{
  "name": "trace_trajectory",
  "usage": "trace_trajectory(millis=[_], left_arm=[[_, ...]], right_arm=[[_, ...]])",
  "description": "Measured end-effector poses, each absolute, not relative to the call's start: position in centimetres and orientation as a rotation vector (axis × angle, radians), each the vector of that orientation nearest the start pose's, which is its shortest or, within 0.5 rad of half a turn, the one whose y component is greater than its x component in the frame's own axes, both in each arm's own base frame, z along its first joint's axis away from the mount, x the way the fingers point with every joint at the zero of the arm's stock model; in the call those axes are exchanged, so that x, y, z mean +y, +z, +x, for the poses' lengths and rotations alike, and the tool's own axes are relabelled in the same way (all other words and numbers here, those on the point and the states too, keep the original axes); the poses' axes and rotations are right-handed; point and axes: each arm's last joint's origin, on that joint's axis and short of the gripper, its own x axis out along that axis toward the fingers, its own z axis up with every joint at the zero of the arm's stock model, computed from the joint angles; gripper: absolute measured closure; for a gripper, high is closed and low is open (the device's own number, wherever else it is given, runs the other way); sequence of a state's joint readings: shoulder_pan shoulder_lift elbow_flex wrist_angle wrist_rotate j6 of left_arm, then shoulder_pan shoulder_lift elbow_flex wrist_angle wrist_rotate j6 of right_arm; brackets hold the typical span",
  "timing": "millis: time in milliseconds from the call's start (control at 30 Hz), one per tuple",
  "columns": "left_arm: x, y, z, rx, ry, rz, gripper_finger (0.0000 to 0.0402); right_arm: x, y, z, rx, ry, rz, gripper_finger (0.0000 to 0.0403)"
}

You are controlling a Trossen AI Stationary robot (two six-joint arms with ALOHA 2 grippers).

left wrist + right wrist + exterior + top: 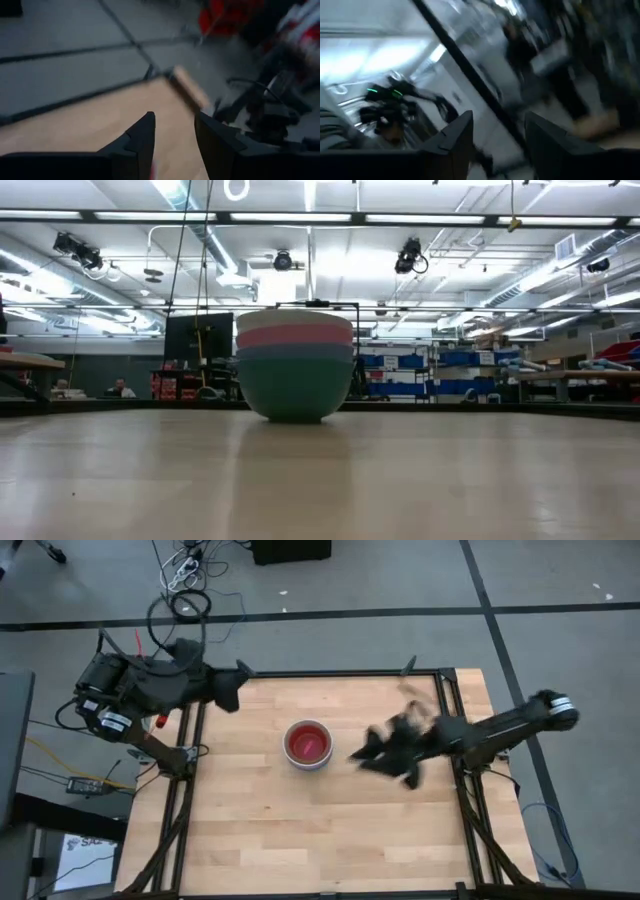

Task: Nest bowls inside each other
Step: Return to Home Position

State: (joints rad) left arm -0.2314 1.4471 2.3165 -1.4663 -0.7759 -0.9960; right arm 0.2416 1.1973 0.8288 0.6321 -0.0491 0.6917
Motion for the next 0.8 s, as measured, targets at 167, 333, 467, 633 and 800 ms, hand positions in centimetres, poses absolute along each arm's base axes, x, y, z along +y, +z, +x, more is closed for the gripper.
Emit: trace_trajectory(millis=[167,333,467,633,800], left_arm=[[-2.0,56.6,18.2,0.037,0.690,-0.478,0.0255],[-2.4,59.8,18.5,-0.128,0.561,-0.254,0.0255],[-1.6,62.2,15.1,-0.284,0.554,-0.250,0.0255],[0.0,63.0,7.9,-0.344,0.538,-0.277,0.0255],[1.0,62.7,3.9,-0.364,0.492,-0.288,0.0255]], right_arm=[[3.9,40.3,18.6,-0.444,0.315,0.527,0.0235],[2.0,45.6,12.3,-0.399,0.267,0.404,0.0235],[1.2,49.9,8.1,-0.371,0.228,0.300,0.0235],[0.6,53.1,4.0,-0.404,0.188,0.182,0.0235],[0.2,53.5,2.4,-0.349,0.106,0.178,0.0235]])
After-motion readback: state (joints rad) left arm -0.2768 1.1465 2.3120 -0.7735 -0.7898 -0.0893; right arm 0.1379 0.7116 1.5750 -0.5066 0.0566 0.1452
